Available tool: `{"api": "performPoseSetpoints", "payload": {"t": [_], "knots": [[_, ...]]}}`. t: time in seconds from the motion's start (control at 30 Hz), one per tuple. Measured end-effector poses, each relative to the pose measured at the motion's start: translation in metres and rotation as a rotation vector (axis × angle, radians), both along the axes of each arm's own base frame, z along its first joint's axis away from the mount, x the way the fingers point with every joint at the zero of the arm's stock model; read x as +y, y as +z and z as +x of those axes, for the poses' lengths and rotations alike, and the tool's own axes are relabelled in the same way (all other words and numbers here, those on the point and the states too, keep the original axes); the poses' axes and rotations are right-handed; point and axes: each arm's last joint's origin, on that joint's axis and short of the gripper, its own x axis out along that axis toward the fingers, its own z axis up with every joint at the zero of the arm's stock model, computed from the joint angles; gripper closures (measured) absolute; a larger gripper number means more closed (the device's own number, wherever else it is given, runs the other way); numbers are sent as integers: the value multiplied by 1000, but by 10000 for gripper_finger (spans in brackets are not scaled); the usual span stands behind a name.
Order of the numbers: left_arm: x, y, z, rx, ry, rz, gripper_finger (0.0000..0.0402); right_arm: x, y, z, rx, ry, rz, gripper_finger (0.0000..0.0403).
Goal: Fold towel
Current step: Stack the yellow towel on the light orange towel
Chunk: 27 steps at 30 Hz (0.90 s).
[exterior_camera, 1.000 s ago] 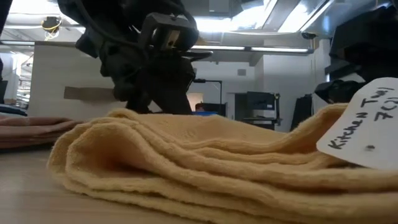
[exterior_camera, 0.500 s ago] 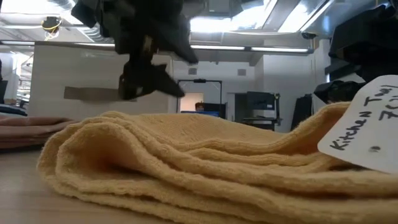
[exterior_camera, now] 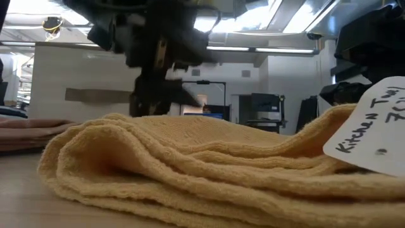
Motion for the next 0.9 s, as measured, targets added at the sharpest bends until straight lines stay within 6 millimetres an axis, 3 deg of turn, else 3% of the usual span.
{"api": "performPoseSetpoints", "payload": {"t": [0.33, 0.73, 0.9], "knots": [[7, 3, 5, -98, 111, 181, 192, -1, 0, 0, -10, -2, -23, 194], [7, 4, 5, -105, 142, 189, 191, -1, 0, 0, -16, -14, -30, 194], [7, 4, 5, -104, 150, 179, 152, -1, 0, 0, -16, -15, -30, 194]]}}
